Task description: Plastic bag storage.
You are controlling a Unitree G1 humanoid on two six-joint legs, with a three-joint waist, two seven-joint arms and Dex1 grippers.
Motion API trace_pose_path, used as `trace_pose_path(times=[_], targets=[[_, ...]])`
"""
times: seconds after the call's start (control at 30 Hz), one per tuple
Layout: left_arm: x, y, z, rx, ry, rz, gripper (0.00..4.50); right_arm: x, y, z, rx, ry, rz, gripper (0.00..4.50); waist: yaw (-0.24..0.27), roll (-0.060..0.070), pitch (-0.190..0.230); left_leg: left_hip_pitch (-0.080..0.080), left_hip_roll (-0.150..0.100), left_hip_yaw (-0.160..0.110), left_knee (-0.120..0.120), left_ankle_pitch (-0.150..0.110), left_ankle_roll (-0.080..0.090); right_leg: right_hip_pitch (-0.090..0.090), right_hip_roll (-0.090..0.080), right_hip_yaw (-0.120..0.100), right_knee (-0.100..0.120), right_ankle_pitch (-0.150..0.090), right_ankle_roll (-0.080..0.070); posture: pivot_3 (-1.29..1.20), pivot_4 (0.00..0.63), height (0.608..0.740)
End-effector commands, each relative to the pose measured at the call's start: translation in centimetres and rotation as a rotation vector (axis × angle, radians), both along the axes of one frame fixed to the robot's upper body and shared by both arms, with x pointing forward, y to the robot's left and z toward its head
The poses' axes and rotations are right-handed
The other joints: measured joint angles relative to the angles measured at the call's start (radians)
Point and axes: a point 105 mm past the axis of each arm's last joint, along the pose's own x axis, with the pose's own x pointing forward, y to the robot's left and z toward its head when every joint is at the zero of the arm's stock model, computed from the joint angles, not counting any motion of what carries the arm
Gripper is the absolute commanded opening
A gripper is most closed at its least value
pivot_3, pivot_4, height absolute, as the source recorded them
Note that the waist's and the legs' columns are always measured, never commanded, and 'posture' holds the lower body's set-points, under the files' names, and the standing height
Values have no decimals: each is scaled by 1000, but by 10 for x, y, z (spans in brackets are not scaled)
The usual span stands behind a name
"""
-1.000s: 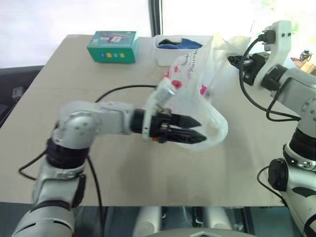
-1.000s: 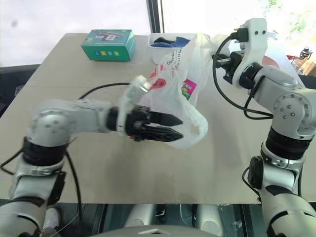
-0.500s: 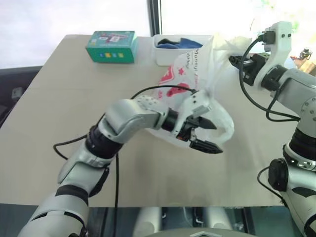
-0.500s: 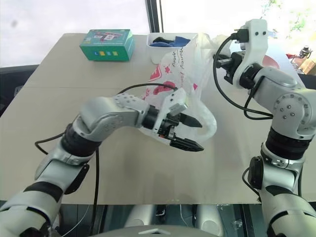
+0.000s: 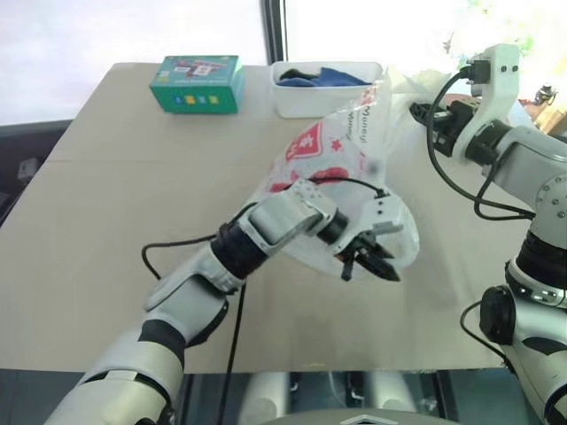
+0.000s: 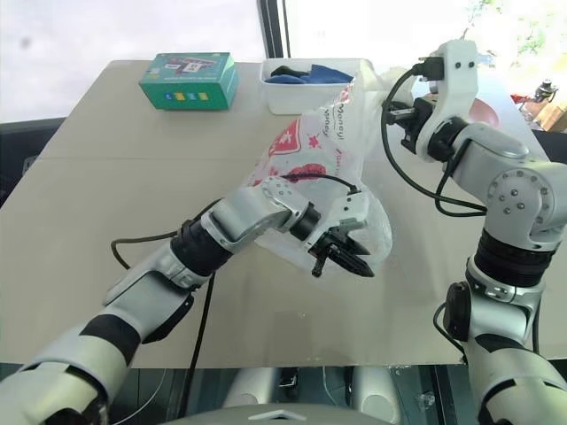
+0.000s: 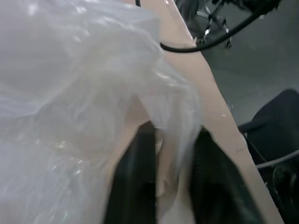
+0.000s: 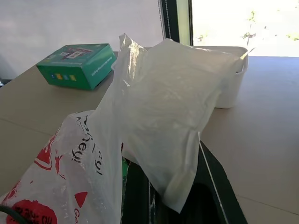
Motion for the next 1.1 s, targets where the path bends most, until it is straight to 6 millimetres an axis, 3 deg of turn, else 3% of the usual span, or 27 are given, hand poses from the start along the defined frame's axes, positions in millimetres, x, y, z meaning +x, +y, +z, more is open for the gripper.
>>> trace_pose_path(times=[0.03, 0.1, 0.17, 0.2, 0.27, 0.33, 0.43, 0.5, 0.63, 0.77, 0.93, 1.1], targets=[[10, 22, 78, -357, 138, 80, 10, -3, -12, 15, 32, -60, -33, 0, 0, 0, 0, -1, 0, -1, 0, 0, 0, 0, 0, 0, 0, 0, 0, 0, 150, 740], [15, 42, 113, -532, 193, 113, 10, -1, -17, 18, 55, -63, -41, 0, -3, 0, 0, -3, 0, -3, 2, 0, 0, -2, -1, 1, 1, 0, 0, 0, 150, 740], [30, 75, 164, -765, 215, 213, 10, 2, -23, 33, 127, -96, -40, 0, -4, 0, 0, -3, 0, -3, 2, 0, 0, -2, -1, 1, 1, 0, 0, 0, 150, 740], [33, 87, 179, -835, 222, 245, 10, 3, -25, 39, 150, -107, -37, 0, -5, 0, 1, -4, 0, -3, 2, 0, 0, -2, -1, 0, 1, 0, 0, 0, 150, 740], [44, 112, 214, -981, 200, 336, 10, 4, -25, 56, 191, -146, -17, 0, -8, 0, 1, -4, 0, -3, 3, 0, 0, -2, -1, 0, 1, 0, 0, 0, 150, 740], [47, 140, 253, -1114, 105, 399, 10, 5, -25, 86, 268, -201, 20, 0, -11, 0, 1, -4, -1, -3, 2, 0, 0, -2, -1, 0, 2, 0, 0, 0, 150, 740], [48, 167, 283, -1212, 97, 437, 10, 3, -26, 120, 348, -257, 60, 0, -13, 1, 2, -4, -1, -2, 1, 0, 0, -3, -1, -3, 1, 0, 0, 0, 150, 740], [51, 176, 289, -1198, 81, 479, 10, 1, -29, 137, 368, -285, 65, 0, -13, 1, 2, -4, -1, -2, -1, 0, 0, -3, -1, -4, -1, 0, 0, 0, 150, 740], [54, 162, 266, -1038, -19, 517, 10, -5, -31, 154, 338, -333, 68, 0, -10, 1, 2, -4, -2, -1, -2, 0, 0, -3, -1, -4, -2, 0, 0, 0, 150, 740], [55, 151, 247, -973, -40, 524, 10, -10, -33, 144, 299, -321, 47, 0, -15, 1, 2, -4, -2, 0, -1, 0, 0, -3, -2, -4, -1, 0, 0, 0, 150, 740], [49, 148, 209, -864, -58, 564, 10, -25, -30, 106, 234, -272, 40, 0, -24, 1, 2, -4, -1, 2, -2, 0, -1, -5, -1, -1, -1, 0, 0, 0, 150, 740], [48, 153, 146, -680, -106, 696, 10, -47, -31, 30, 65, -116, -15, 0, -21, 2, 1, -1, 0, 4, -4, 0, -1, -4, -2, 1, 0, 0, 0, 0, 150, 740]])
